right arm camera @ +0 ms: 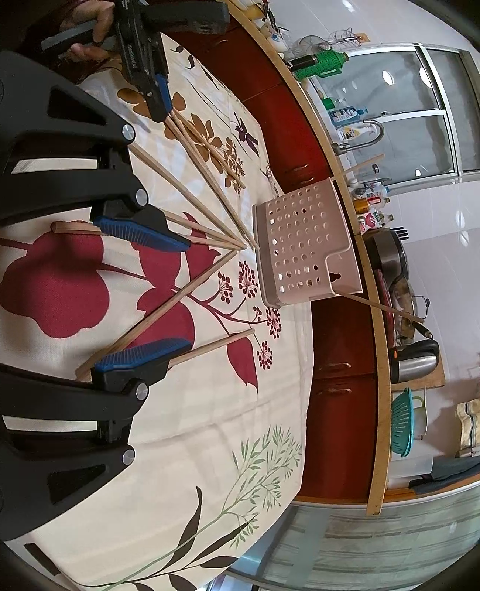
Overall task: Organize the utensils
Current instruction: 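Lower the left tool onto a wooden chopstick and close it, then hold the chopstick in the left tool while the right tool approaches another chopstick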
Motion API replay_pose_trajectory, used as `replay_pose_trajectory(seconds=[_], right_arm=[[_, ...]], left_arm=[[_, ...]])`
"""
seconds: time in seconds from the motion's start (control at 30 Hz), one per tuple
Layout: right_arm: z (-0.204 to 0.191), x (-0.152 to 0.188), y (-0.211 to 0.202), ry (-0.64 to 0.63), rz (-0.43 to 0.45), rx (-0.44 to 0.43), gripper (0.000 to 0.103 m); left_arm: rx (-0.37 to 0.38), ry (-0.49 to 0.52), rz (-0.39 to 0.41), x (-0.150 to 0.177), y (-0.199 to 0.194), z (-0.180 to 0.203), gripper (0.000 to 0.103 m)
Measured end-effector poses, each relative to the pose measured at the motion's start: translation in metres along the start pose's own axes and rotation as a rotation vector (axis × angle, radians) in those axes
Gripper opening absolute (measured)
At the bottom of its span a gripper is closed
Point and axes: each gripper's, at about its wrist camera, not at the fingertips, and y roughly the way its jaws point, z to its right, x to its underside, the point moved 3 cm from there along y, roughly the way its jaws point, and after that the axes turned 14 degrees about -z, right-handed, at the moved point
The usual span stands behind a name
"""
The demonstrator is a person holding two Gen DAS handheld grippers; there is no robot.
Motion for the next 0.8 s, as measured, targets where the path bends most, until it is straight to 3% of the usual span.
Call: replay_pose_trajectory(seconds=[0.23, 0.4, 0.5, 0.57, 0.6, 0.8], right_arm=[[0.002, 0.001, 0.002, 0.003, -0.005, -0.002, 0.047], [0.002, 0.001, 0.003, 0.008, -0.006, -0.003, 0.047], [0.002, 0.0, 0.003, 0.008, -0.006, -0.003, 0.047], [0.003, 0.001, 0.004, 0.011, -0.006, -0.002, 0.047], [0.003, 0.001, 0.004, 0.013, -0.006, -0.003, 0.047], [0.004, 0.002, 0.008, 0.02, -0.014, -0.012, 0.047]], left_arm=[[-0.018, -0.026, 0.021, -0.008, 0.0, -0.007, 0.048], [-0.052, 0.023, 0.0, -0.015, 0.011, -0.003, 0.048], [-0.061, 0.043, -0.02, -0.017, 0.018, -0.002, 0.037], [-0.056, 0.049, -0.028, -0.015, 0.018, 0.0, 0.019], [-0.048, 0.049, -0.034, -0.014, 0.018, 0.001, 0.015], [-0.082, 0.051, -0.017, -0.009, 0.017, 0.007, 0.012]])
